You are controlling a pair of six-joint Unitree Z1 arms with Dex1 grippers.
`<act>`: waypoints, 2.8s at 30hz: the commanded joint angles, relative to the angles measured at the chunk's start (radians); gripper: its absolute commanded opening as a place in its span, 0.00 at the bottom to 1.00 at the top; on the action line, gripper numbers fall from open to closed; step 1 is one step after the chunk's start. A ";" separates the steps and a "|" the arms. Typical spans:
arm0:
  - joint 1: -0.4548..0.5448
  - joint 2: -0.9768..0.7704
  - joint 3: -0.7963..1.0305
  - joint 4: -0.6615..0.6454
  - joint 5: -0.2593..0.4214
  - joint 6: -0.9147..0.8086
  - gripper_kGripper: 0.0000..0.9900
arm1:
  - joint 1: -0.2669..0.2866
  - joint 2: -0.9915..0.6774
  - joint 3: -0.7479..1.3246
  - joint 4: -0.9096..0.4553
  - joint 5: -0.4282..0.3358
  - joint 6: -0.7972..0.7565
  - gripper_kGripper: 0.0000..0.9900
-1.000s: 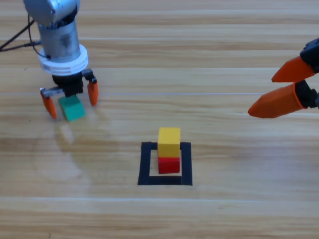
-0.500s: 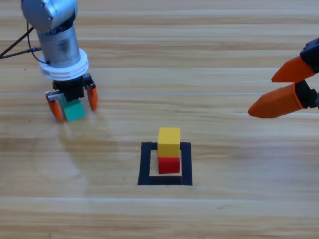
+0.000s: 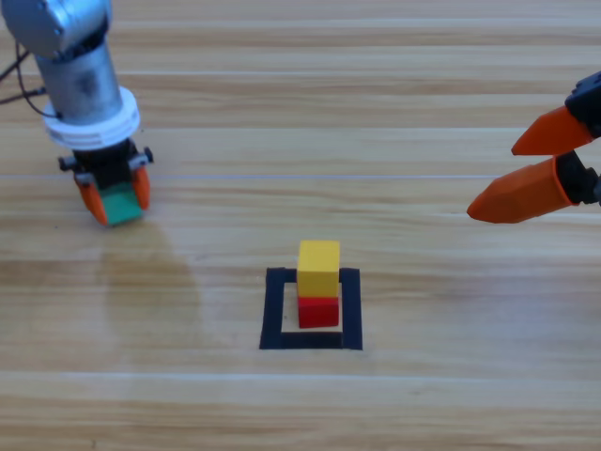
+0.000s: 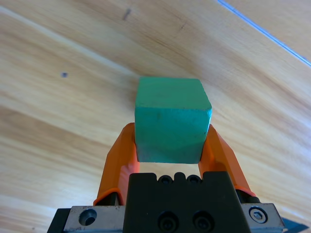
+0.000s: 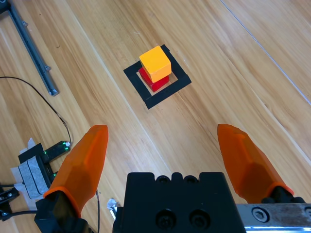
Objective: Stack the blocks in the rectangular block: red at the bottom, yellow in the middle, green on top
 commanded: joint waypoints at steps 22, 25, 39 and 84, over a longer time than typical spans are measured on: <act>-0.508 -0.117 -0.232 0.261 0.052 0.248 0.00 | 0.001 0.039 0.011 -0.010 0.020 -0.012 1.00; -0.508 -0.094 -0.239 0.263 0.047 0.242 0.00 | 0.001 0.039 0.011 -0.010 0.020 -0.014 1.00; -0.491 0.001 -0.315 0.301 -0.006 0.184 0.00 | 0.001 0.034 0.011 -0.007 0.020 -0.014 1.00; -0.563 0.052 -0.434 0.344 -0.033 -0.020 0.00 | 0.001 0.031 0.013 0.000 0.039 -0.026 1.00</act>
